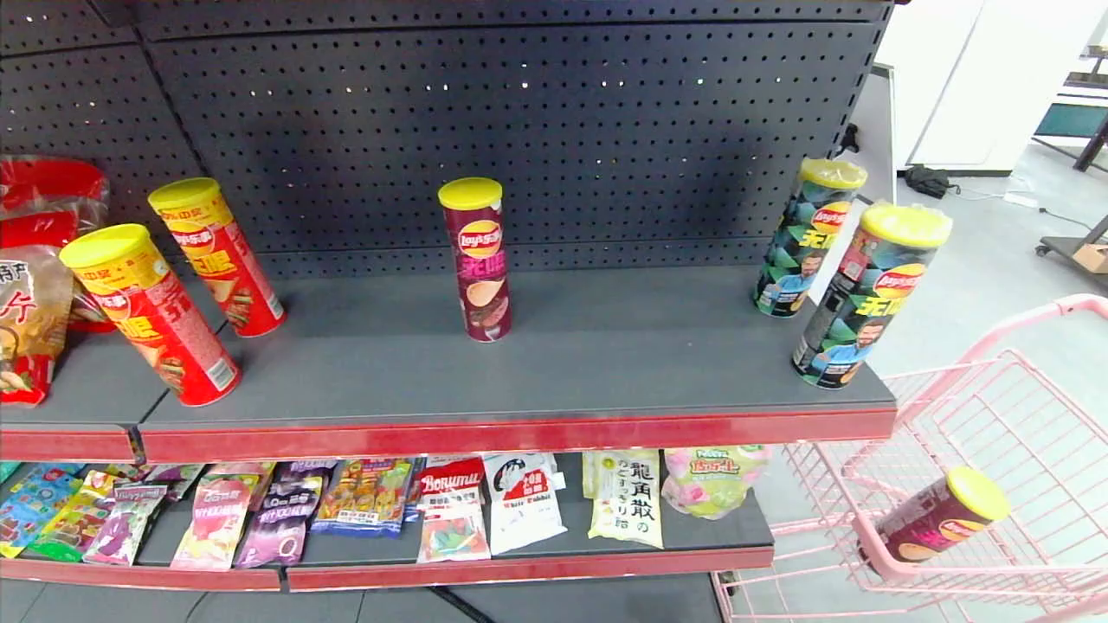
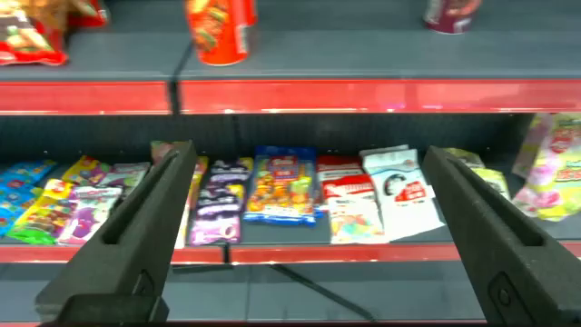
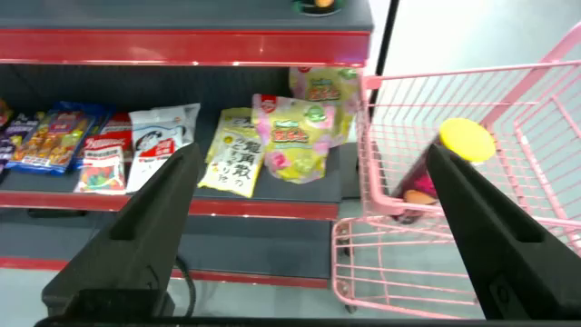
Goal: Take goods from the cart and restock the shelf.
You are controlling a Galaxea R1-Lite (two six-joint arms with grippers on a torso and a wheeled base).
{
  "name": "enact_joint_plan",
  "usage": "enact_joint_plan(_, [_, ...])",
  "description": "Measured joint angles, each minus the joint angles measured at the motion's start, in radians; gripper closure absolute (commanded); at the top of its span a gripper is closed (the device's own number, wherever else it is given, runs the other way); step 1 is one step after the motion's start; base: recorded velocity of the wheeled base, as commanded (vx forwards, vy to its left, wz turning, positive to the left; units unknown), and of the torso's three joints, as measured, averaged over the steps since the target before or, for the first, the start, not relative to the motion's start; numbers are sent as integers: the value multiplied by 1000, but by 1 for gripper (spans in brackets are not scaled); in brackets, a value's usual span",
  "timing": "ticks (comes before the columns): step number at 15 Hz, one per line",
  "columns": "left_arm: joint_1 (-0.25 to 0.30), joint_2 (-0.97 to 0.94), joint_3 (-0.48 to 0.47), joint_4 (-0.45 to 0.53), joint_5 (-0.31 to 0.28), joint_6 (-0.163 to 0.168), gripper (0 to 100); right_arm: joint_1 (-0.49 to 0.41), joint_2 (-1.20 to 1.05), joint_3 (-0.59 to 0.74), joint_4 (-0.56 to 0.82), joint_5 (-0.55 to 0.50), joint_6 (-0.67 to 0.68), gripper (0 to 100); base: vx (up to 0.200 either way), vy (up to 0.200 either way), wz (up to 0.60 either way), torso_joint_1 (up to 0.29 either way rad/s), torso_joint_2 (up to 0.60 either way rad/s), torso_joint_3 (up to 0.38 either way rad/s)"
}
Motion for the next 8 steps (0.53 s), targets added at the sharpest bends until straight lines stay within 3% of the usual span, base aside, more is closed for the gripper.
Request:
enact_joint_plan(2, [0, 0, 0, 0, 0, 0, 0, 0, 0, 0, 0, 0, 0, 0, 0, -200, 0, 2, 0, 5])
enact_joint_plan(5, [1, 0, 0, 1, 0, 0, 0, 1, 0, 0, 0, 0, 0, 0, 0, 0, 0, 0, 0, 0])
enact_joint_plan(8, [0, 0, 0, 0, 0, 0, 0, 0, 0, 0, 1, -2, 0, 0, 0, 0, -600, 1, 2, 4])
